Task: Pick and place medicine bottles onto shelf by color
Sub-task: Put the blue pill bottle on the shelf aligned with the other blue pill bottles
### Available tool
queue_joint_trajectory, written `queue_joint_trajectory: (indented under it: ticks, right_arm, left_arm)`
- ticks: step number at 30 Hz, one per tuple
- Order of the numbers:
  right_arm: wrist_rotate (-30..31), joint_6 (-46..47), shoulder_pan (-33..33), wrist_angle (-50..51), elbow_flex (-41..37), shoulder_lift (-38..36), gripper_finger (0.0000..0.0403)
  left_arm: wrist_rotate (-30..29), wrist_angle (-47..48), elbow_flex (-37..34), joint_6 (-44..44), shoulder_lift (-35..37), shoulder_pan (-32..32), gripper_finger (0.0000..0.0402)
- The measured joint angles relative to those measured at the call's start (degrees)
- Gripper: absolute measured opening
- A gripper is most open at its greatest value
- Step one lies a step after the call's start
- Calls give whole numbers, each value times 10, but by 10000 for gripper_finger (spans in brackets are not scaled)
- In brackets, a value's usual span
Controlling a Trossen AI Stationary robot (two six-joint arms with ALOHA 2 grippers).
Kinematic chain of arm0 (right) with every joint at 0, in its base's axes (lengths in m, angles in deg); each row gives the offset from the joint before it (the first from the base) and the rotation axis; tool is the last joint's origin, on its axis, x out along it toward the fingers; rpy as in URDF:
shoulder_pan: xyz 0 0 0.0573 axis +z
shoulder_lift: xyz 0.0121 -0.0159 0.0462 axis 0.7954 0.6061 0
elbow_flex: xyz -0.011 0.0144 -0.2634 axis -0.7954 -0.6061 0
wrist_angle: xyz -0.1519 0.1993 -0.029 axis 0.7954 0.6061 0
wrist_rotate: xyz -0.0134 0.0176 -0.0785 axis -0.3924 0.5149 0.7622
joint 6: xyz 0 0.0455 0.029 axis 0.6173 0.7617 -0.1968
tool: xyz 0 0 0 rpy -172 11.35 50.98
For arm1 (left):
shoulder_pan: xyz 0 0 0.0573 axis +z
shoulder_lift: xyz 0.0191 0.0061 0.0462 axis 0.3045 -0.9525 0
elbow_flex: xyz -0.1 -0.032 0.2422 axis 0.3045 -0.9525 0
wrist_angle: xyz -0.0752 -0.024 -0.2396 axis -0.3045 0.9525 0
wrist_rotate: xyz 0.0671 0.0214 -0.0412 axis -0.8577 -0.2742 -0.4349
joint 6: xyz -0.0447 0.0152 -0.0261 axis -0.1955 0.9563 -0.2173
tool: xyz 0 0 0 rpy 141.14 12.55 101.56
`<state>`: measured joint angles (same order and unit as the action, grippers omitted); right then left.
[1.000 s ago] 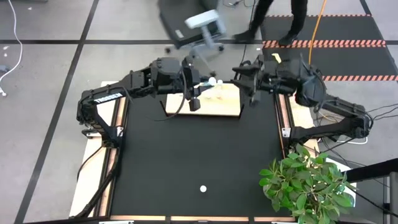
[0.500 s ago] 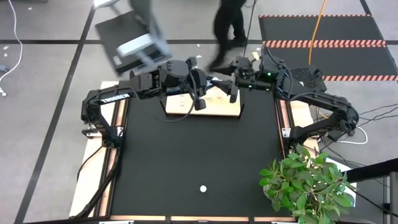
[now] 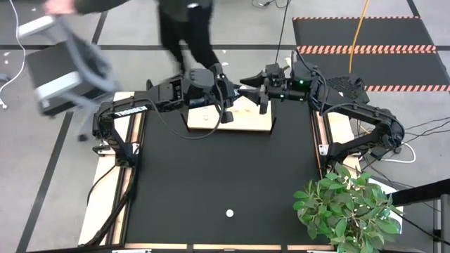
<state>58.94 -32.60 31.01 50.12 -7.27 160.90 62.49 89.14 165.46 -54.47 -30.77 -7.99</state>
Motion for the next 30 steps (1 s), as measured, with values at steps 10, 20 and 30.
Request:
queue_joint_trajectory:
  ticks: [10, 20, 30]
  right_arm:
    - [28, 26, -1, 2, 0, 0, 211]
    - [30, 30, -1, -2, 0, 0, 166]
    - [31, 30, -1, -6, 0, -1, 119]
  left_arm:
    - [-30, -28, 0, 28, 0, 0, 104]
    - [-33, -28, 0, 27, 0, 0, 104]
    - [-36, -28, 0, 12, 1, 0, 104]
